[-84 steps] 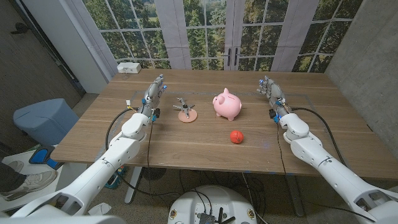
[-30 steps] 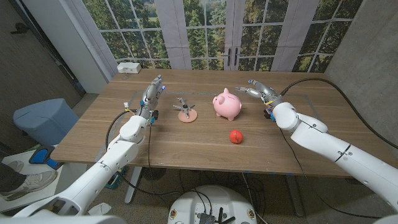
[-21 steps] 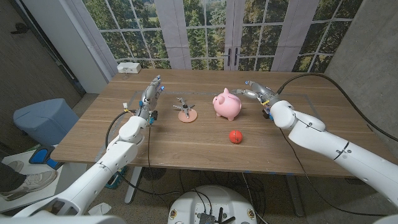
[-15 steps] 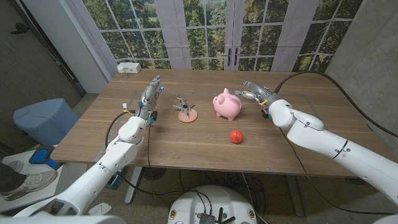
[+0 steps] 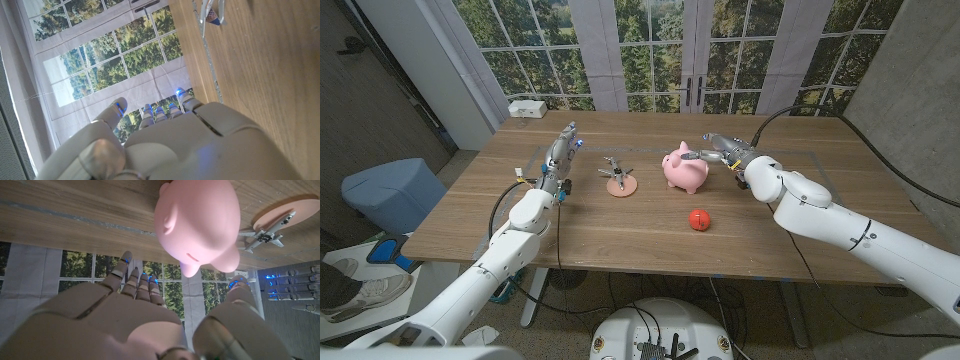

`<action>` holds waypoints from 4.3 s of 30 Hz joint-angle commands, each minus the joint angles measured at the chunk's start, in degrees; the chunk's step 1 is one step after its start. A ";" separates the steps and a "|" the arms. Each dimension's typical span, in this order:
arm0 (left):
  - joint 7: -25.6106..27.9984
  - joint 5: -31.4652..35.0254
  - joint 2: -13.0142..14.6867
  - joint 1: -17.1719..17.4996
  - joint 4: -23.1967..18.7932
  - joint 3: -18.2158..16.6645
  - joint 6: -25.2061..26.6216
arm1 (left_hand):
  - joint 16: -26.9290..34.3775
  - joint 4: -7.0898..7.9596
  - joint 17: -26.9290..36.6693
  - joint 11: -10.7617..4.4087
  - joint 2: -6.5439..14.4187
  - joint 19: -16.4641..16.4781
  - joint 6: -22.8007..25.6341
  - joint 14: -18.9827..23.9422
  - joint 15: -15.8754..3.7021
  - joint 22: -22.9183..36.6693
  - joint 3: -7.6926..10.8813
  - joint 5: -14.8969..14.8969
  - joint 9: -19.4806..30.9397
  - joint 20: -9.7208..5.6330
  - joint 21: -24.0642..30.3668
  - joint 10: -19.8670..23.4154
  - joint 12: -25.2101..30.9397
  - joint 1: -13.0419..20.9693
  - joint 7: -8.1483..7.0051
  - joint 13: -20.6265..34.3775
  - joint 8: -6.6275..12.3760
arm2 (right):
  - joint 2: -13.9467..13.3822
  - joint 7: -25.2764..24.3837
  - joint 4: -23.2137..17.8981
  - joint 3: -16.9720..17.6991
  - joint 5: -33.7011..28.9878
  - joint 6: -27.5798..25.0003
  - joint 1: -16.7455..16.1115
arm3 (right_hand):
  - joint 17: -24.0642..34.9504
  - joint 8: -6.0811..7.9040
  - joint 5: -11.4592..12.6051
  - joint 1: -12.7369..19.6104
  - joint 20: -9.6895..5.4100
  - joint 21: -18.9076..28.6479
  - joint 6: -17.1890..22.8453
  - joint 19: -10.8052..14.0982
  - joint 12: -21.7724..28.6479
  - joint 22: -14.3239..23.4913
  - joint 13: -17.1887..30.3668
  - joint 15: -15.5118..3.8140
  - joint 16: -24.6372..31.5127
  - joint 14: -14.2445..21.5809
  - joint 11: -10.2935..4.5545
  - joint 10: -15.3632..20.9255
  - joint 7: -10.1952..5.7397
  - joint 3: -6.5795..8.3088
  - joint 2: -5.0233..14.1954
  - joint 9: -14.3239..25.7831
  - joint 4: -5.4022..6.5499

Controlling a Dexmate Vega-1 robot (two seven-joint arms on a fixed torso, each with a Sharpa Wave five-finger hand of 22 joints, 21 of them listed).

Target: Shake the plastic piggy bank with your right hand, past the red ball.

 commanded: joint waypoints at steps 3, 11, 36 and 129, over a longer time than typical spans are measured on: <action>0.16 -0.42 0.03 1.21 -0.22 -0.59 -0.81 | 0.36 0.08 0.10 0.24 2.80 0.45 0.04 0.33 -4.11 0.13 0.25 0.39 0.26 -5.24 0.19 -0.13 0.12 -0.15 0.12 0.27 0.24 | 2.54 9.46 0.74 -6.16 -9.36 -5.27 5.26 | 0.15 0.66 0.84 2.43 -1.28 -0.47 0.46 0.46 0.69 0.25 0.37 -0.45 0.31 0.25 -0.88 0.44 -0.86 -0.57 -0.37 0.34 -0.42; 0.37 -0.42 0.12 1.57 -0.43 -0.84 -0.99 | 0.35 0.15 0.10 0.30 2.71 0.51 0.04 0.37 -4.06 0.13 0.30 0.42 0.27 -5.22 0.19 -0.15 0.10 -0.27 0.14 0.27 0.23 | 4.37 14.25 2.28 -8.61 -12.46 -7.64 7.70 | 0.23 0.46 1.37 4.17 -1.29 -0.92 -0.45 0.72 0.58 0.27 0.55 0.22 0.35 0.12 0.01 -0.16 -0.10 -1.33 -0.72 0.42 -0.54; 1.08 -0.69 0.35 2.41 -1.56 -1.24 -0.30 | 0.28 -0.03 -0.02 0.61 2.58 0.82 0.03 0.60 -3.83 0.14 0.38 0.49 0.29 -4.67 0.21 -0.11 0.09 -0.45 0.52 0.29 0.24 | 8.87 23.91 9.52 -14.97 -16.72 -10.11 13.93 | 1.24 0.98 3.54 9.83 -1.23 -2.24 -1.15 4.06 1.47 0.38 1.27 0.33 2.09 3.12 0.87 0.55 1.61 -5.41 0.15 0.86 -0.06; 2.89 0.74 0.70 3.81 -4.51 -1.52 0.35 | 0.12 -1.93 -0.25 0.68 2.39 1.62 0.15 1.15 -3.55 0.18 -0.13 0.32 0.31 -2.86 0.10 0.26 0.08 -0.48 0.33 0.29 0.26 | 12.14 -26.73 14.45 8.32 -2.39 11.51 -7.15 | 54.04 23.66 -3.04 52.16 -9.19 27.47 55.50 25.48 25.87 4.69 26.52 -14.44 42.03 56.09 -10.27 54.71 -9.94 0.49 13.60 0.62 0.54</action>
